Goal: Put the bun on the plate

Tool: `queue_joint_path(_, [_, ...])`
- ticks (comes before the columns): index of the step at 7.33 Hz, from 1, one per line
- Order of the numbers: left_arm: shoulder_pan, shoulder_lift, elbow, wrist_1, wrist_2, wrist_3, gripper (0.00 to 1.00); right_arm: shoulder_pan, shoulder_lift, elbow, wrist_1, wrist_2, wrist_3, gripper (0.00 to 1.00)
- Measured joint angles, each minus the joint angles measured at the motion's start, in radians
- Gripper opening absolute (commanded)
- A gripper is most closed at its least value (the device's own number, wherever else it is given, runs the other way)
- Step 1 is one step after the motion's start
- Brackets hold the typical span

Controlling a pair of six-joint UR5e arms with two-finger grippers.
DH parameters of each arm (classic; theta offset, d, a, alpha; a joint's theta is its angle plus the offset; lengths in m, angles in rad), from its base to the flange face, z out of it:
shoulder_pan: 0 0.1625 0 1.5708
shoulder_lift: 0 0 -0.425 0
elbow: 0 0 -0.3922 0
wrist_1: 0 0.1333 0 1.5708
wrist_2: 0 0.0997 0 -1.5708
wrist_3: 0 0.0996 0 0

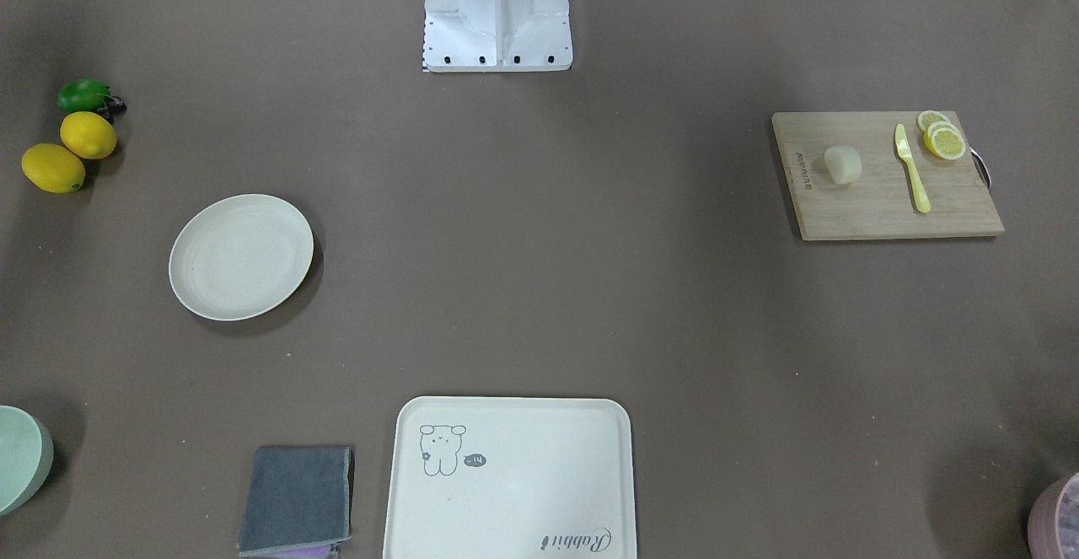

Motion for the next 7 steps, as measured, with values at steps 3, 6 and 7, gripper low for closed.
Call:
queue_joint_path(3, [-0.005,-0.061,0.049,-0.122,-0.055,-0.054,0.98,-0.064,0.054,-0.004,0.138,-0.007,0.191,1.00])
queue_joint_path(6, [0.005,-0.060,0.044,-0.148,-0.149,-0.105,0.98,-0.364,0.191,-0.032,0.204,-0.127,0.616,0.99])
queue_joint_path(7, [0.019,-0.059,0.045,-0.168,-0.153,-0.115,0.97,-0.459,0.216,-0.071,0.282,-0.183,0.732,0.98])
